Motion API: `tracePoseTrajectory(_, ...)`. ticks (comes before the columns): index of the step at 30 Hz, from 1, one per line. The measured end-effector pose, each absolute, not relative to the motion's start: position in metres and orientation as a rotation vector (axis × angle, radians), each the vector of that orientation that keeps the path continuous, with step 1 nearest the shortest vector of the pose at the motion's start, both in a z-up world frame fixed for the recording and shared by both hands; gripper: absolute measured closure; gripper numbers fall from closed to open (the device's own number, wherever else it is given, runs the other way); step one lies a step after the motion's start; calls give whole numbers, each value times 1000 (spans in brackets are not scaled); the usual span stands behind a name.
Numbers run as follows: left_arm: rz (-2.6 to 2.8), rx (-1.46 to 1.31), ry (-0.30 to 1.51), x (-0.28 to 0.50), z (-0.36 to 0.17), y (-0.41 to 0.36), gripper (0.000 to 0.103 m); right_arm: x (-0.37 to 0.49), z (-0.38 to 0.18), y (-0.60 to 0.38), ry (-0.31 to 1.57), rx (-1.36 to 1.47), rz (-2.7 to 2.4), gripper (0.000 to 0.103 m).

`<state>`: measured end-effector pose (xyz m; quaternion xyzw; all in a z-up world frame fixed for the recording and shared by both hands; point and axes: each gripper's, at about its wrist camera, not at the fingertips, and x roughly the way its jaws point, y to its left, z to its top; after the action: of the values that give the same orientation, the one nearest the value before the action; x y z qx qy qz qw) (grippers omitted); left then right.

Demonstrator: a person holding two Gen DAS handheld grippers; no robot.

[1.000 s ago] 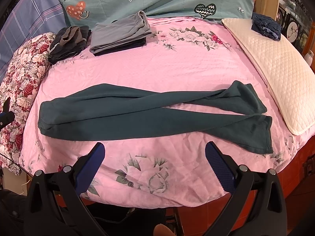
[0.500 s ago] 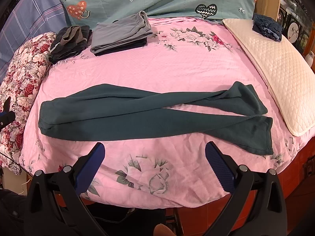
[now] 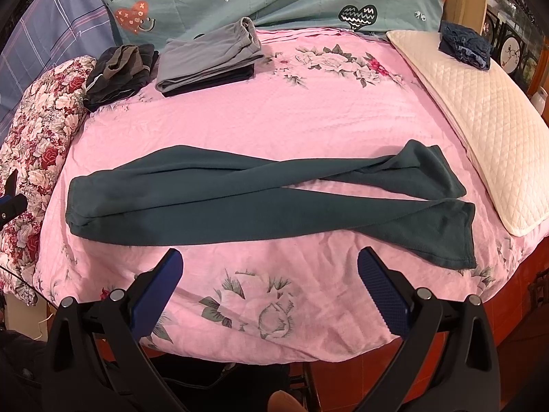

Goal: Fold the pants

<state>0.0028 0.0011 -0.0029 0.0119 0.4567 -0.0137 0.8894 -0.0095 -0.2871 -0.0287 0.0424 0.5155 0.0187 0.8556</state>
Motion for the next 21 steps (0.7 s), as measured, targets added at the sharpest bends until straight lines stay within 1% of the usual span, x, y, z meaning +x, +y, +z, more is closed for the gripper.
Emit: tracePoseTrajectory(21, -32, 21, 958, 5, -5, 2, 3, -9, -31, -286, 1091, 92, 35, 1)
